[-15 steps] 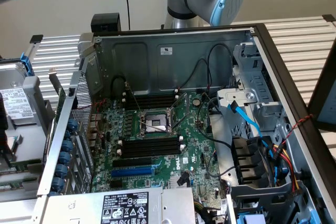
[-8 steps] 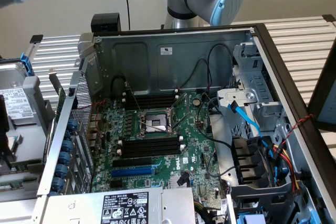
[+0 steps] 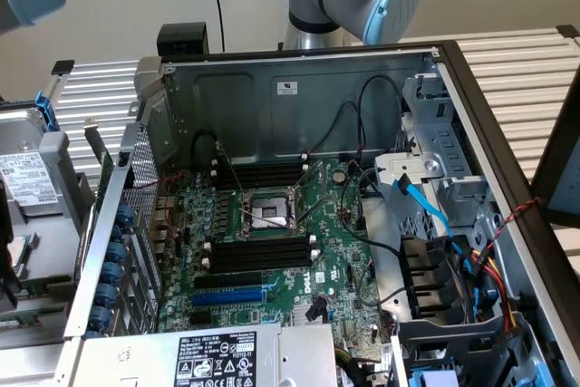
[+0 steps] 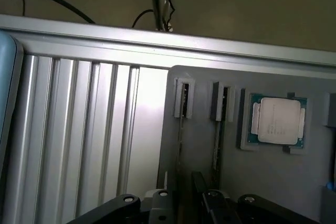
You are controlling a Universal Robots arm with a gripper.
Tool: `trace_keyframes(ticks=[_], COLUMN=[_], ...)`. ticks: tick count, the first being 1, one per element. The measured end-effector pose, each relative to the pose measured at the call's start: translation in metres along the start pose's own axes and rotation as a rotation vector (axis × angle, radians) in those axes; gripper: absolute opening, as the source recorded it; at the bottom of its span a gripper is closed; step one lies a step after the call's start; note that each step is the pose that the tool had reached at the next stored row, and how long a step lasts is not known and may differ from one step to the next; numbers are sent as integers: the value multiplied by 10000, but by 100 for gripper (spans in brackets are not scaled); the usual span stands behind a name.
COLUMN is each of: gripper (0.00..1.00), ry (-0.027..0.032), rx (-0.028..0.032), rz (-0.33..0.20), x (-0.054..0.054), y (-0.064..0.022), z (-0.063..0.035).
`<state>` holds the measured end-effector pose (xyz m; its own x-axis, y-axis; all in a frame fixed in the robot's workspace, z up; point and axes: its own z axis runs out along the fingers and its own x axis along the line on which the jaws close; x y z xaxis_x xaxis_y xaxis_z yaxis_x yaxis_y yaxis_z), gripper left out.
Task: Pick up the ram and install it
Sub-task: 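Pick up the ram and move it above insertion slot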
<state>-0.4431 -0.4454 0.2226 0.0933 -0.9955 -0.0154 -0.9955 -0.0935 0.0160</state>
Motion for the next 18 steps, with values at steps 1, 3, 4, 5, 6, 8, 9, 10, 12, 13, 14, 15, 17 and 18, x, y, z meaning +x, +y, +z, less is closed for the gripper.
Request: trace_keyframes(ticks=[1,3,4,5,6,8,9,10,12,13,14,15,17,18], gripper=[27,27,27,27,27,27,27,27,27,27,27,27,27,27], ry=[0,2,2,3,2,2,1,3,4,5,4,4,3,3], rx=[1,-2,-2,-4,-3,-4,-3,-4,-6,-8,-7,-9,-9,-9], rz=[7,11,11,12,12,10,10,11,12,15,17,18,18,17], x=[3,6,6,6,7,29,38,38,38,38,38,37,37,37], y=[5,9,9,9,9,11,12,12,13,17,25,32,36,36], z=[19,35,35,35,38,49,56,56,56,62,76,92,100,100])
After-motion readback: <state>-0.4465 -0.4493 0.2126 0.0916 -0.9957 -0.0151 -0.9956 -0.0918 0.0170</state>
